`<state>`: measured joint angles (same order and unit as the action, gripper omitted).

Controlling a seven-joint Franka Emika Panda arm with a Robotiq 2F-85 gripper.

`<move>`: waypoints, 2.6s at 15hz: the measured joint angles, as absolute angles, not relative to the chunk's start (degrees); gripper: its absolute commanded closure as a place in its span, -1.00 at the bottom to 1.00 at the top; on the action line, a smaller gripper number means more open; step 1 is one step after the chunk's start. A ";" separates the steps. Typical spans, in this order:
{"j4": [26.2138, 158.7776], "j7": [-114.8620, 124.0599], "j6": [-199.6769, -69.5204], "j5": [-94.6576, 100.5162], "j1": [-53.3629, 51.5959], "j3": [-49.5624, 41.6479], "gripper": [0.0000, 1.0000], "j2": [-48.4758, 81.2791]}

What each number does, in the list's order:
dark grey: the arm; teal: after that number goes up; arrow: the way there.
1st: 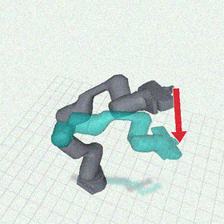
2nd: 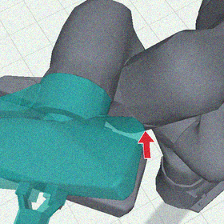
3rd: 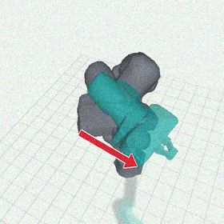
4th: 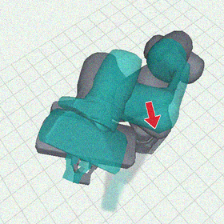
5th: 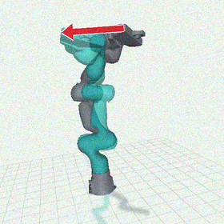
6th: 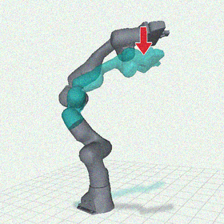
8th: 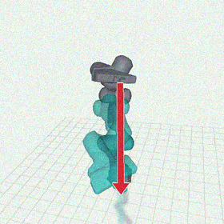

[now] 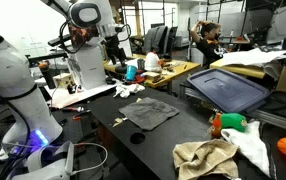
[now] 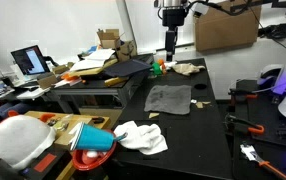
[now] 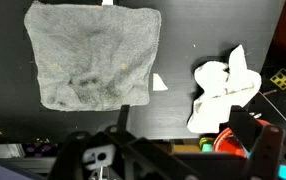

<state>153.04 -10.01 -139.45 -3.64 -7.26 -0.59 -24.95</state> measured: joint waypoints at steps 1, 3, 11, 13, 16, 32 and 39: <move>153.04 -10.01 -139.45 -3.64 -7.26 -0.59 -1.00 -24.95; 153.04 -10.01 -139.45 -3.64 -7.26 -0.59 -1.00 -24.95; 153.06 -9.77 -139.45 -3.64 -7.16 -0.59 -1.00 -24.85; 153.27 -9.16 -139.42 -3.64 -6.54 -0.78 -1.00 -24.79; 154.11 -8.02 -139.22 -3.64 -4.18 -2.31 -1.00 -24.64; 154.61 -8.43 -151.00 -18.71 3.36 -12.04 -1.00 -6.27; 150.18 -12.29 -155.38 -28.96 4.08 -12.13 -1.00 5.29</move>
<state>150.18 -12.29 -155.38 -28.96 4.08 -12.13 5.29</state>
